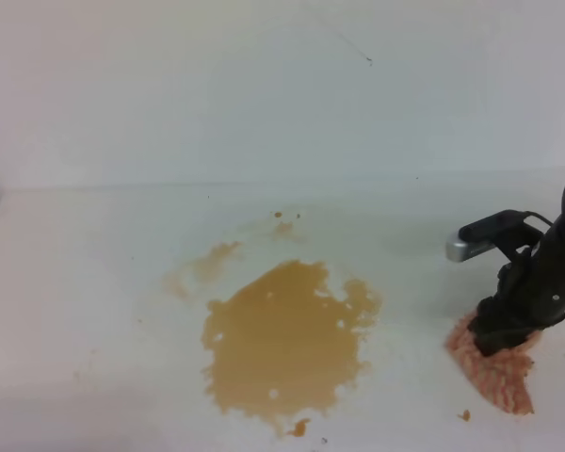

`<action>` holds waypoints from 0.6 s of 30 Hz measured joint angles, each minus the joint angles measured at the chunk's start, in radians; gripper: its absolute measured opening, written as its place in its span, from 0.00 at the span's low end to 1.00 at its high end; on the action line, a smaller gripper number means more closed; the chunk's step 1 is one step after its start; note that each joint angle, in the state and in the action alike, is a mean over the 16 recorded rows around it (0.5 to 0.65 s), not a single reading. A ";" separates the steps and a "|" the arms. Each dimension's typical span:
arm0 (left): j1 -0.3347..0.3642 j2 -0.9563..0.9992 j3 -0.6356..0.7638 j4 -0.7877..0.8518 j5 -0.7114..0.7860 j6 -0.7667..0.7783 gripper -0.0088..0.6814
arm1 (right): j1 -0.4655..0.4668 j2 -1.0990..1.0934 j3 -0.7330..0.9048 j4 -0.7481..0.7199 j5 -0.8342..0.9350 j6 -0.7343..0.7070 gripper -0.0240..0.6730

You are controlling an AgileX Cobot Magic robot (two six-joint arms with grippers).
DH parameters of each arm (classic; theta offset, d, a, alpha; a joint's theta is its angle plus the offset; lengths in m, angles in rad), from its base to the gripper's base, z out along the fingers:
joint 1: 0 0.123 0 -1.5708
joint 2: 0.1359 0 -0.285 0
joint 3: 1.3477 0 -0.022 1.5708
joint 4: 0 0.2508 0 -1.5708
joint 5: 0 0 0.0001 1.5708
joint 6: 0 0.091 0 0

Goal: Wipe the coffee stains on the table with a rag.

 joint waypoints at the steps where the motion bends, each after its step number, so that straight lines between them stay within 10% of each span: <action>1: 0.000 0.000 0.000 0.000 0.000 0.000 0.01 | 0.002 0.011 -0.002 0.000 0.000 0.002 0.48; 18: 0.000 0.000 0.000 0.000 0.000 0.000 0.01 | 0.142 0.216 -0.261 0.000 0.090 0.067 0.21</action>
